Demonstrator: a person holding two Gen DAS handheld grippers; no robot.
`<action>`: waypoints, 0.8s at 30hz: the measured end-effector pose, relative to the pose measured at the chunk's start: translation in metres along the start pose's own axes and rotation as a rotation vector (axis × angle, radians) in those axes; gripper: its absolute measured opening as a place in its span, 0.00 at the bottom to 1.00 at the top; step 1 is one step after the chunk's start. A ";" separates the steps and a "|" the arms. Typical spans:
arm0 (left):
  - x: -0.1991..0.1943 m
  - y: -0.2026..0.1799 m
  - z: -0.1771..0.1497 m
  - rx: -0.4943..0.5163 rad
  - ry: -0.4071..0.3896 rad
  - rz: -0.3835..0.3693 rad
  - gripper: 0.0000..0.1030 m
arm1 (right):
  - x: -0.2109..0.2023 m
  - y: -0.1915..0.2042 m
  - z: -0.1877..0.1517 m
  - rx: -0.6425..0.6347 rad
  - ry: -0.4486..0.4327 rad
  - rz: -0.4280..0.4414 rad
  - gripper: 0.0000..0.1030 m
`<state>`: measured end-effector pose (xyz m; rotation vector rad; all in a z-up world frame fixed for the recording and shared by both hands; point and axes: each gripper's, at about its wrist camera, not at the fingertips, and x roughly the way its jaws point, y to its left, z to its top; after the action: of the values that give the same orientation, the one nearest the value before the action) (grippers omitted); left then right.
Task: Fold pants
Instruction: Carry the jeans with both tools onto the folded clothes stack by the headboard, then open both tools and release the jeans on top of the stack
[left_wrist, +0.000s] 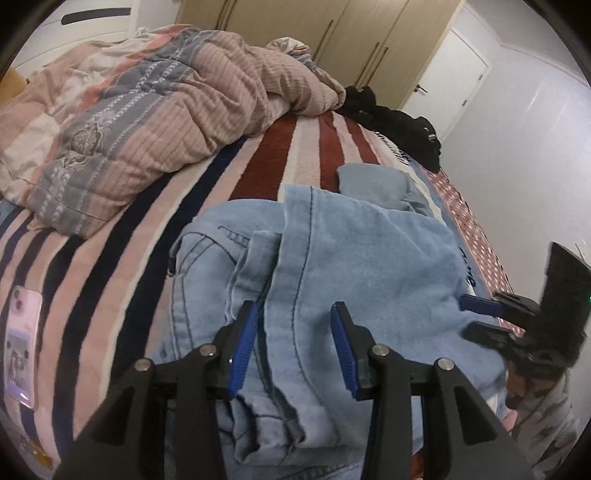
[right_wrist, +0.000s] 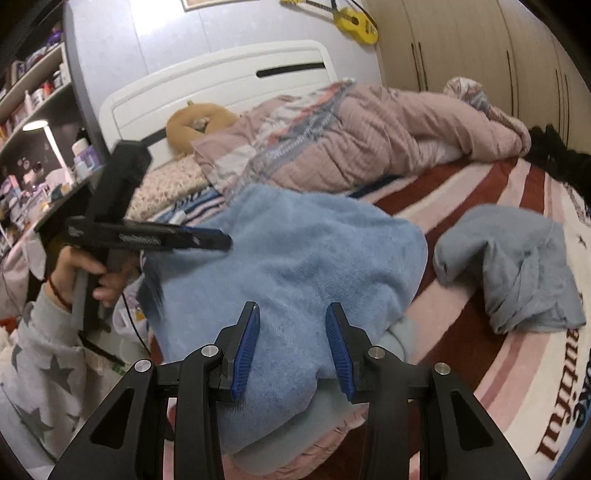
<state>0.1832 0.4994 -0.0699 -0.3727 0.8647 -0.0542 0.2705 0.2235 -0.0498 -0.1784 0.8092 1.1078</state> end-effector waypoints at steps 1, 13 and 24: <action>-0.001 -0.001 -0.002 0.012 0.001 -0.002 0.36 | 0.003 -0.007 -0.004 0.025 0.008 0.007 0.32; -0.033 -0.007 -0.023 0.066 -0.012 0.063 0.40 | -0.022 0.007 -0.024 0.011 -0.056 0.018 0.34; -0.032 0.009 -0.048 0.037 0.018 0.074 0.40 | -0.025 0.017 -0.043 -0.022 -0.038 0.035 0.34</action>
<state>0.1253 0.5001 -0.0779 -0.3054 0.8934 -0.0054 0.2303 0.1911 -0.0595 -0.1616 0.7688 1.1500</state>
